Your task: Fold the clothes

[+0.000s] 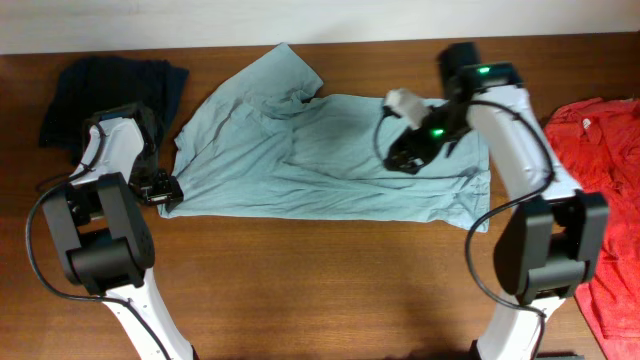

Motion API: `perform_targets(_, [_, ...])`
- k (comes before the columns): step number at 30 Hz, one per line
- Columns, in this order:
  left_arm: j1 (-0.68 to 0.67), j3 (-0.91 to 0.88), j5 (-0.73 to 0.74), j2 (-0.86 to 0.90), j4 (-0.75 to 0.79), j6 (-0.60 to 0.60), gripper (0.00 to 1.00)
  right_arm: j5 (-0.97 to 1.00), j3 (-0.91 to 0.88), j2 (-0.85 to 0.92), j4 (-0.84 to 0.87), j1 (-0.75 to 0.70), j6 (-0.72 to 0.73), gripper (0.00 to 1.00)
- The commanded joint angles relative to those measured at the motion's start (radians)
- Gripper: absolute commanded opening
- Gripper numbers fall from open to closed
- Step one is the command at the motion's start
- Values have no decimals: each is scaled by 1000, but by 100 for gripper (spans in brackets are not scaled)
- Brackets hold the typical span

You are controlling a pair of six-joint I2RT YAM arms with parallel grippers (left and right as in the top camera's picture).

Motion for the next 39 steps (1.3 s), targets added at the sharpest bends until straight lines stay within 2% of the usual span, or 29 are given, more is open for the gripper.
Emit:
perform_targets(1, [4, -11, -21, 18, 3, -3, 99, 32, -36, 3, 42, 83, -7, 87])
perform_targets(10, [4, -11, -21, 18, 3, -3, 99, 267, -182, 3, 386, 286, 155, 93])
perform_targets(15, [4, -11, -21, 18, 3, -3, 99, 286, -283, 4, 539, 332, 157, 98])
perform_targets(20, [4, -11, -21, 18, 3, -3, 99, 294, -336, 4, 613, 342, 157, 98])
perform_targets(25, [4, -11, -21, 18, 3, -3, 100, 293, -356, 4, 666, 342, 157, 93])
perform_targets(30, [4, -11, -21, 18, 3, -3, 99, 293, -357, 10, 667, 342, 158, 79])
perform_targets(39, [4, -11, -21, 18, 3, -3, 99, 281, -357, 68, 694, 342, 202, 79])
